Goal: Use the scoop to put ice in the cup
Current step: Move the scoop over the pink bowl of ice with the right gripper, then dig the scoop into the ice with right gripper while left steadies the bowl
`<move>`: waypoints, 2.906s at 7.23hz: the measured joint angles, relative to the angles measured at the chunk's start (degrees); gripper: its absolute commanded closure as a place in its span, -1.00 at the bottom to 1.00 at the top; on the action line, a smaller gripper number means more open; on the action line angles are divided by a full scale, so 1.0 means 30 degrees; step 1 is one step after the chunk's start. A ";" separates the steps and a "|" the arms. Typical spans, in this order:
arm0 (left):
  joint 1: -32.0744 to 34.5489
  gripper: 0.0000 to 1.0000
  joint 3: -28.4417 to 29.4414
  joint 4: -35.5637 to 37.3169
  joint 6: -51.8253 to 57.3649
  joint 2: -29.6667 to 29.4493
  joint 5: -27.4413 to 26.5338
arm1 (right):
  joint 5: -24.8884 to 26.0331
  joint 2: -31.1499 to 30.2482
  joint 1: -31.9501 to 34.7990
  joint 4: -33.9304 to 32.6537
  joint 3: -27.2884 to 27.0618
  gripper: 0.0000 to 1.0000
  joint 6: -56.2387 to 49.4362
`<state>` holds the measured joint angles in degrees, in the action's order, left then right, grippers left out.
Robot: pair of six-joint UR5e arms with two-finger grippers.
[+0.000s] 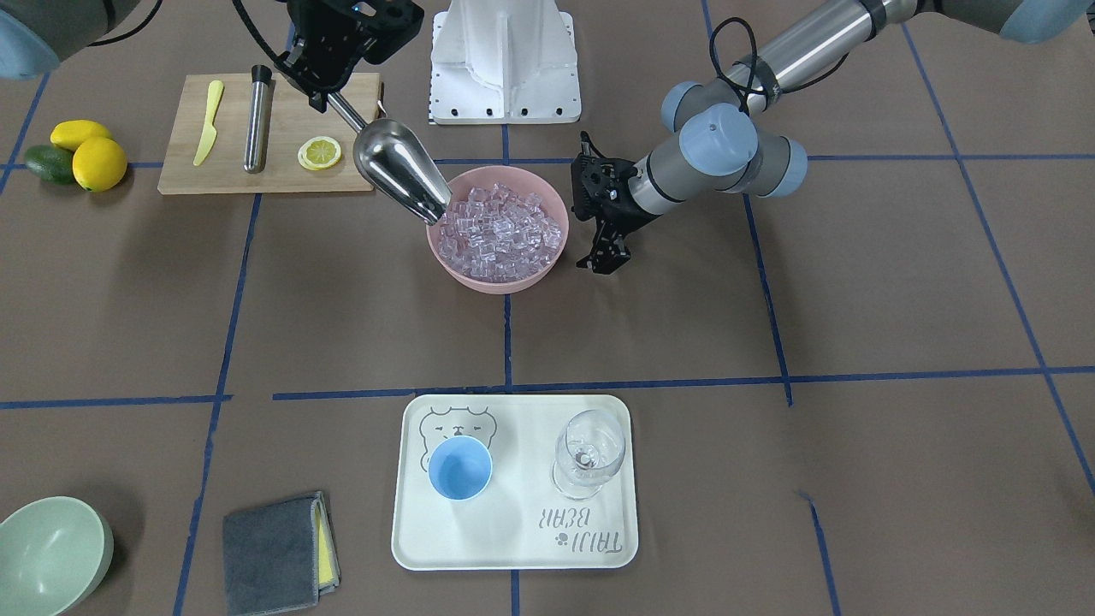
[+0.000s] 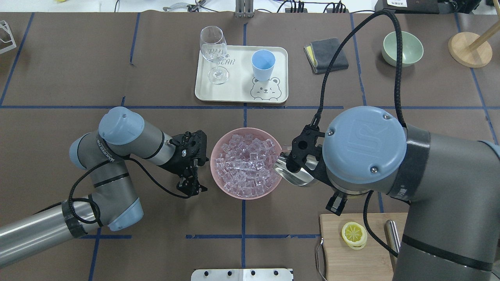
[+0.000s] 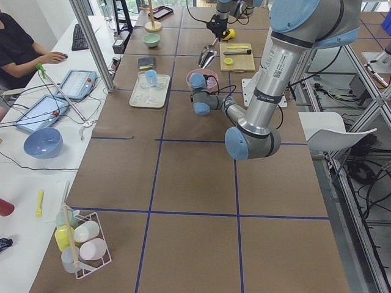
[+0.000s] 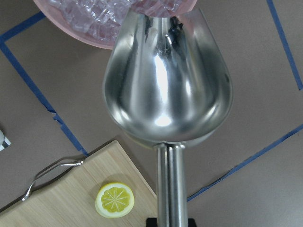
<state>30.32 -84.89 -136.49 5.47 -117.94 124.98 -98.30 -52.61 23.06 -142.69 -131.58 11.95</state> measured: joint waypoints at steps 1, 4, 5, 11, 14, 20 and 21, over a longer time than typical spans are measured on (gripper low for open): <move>0.0000 -1.00 0.0012 0.0000 -0.0005 -0.0049 0.0000 | -0.0203 0.0461 -0.0009 -0.0386 0.0342 1.00 0.0000; 0.0000 -1.00 0.0141 -0.0397 -0.0032 -0.0194 -0.0019 | -0.0399 0.1426 -0.0022 -0.1014 0.1097 1.00 -0.0024; 0.0000 -1.00 0.0295 -0.0831 -0.0035 -0.0200 -0.0097 | -0.0407 0.1800 -0.0024 -0.1306 0.1431 1.00 -0.0065; 0.0000 -1.00 0.0759 -0.1848 -0.0066 -0.0370 -0.0555 | -0.0426 0.4289 -0.0035 -0.3012 0.5089 1.00 -0.1984; 0.0000 -1.00 0.0825 -0.2032 -0.0066 -0.0382 -0.0557 | -0.0426 0.4566 -0.0039 -0.3059 0.5804 1.00 -0.2046; -0.0008 -1.00 0.0837 -0.2190 -0.0066 -0.0383 -0.0556 | -0.0623 0.4444 -0.0140 -0.2519 0.6401 1.00 -0.2056; -0.0005 -1.00 0.0827 -0.2218 -0.0066 -0.0383 -0.0556 | -0.0723 0.4360 -0.0166 -0.2066 0.6626 1.00 -0.2045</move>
<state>30.31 -82.41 -143.15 5.27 -119.09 123.31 -100.47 -39.53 22.56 -148.88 -111.71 5.81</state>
